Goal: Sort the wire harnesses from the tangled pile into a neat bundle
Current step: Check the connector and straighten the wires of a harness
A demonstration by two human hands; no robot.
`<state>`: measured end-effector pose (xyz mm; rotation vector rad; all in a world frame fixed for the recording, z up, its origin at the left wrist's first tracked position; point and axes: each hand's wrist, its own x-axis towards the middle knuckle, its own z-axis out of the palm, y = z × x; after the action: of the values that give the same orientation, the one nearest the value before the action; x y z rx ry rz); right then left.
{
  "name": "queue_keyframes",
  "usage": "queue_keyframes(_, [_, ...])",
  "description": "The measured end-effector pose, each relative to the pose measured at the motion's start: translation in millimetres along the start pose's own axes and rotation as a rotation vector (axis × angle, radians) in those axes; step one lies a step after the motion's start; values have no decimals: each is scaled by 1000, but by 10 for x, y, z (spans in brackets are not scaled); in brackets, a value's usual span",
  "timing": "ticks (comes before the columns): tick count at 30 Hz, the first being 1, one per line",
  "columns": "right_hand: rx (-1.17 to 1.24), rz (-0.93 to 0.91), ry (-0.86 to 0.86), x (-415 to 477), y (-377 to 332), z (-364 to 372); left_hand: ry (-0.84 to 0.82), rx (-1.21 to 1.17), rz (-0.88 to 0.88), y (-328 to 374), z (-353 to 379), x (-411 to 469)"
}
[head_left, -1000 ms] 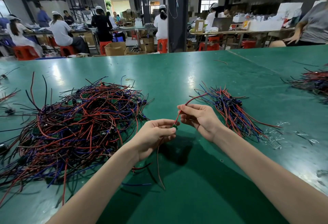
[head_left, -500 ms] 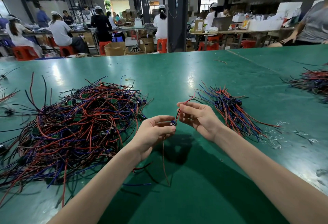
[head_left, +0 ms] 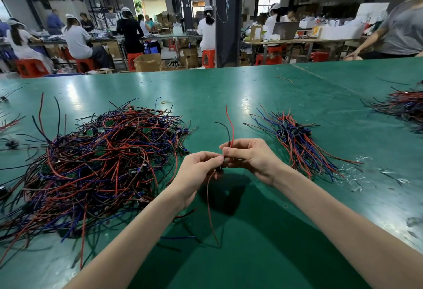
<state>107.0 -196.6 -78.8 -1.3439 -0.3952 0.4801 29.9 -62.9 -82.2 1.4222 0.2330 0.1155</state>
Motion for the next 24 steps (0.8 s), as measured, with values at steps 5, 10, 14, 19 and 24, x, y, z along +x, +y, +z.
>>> queue_keyframes(5, [-10,-12,52,21,4,0,3,-13,-27,22,11,-13])
queue_keyframes(10, [174,36,153,72,-56,-109,-46,-3,-50,22,51,-26])
queue_keyframes(14, [279,49,222,105,-100,-185,-55,4,-69,9,93,-47])
queue_keyframes(19, [381,16,270,152,-144,-247,-39,22,-54,-7,128,-51])
queue_keyframes(24, [333,-20,278,166,-149,-270,-7,45,-54,-43,111,-24])
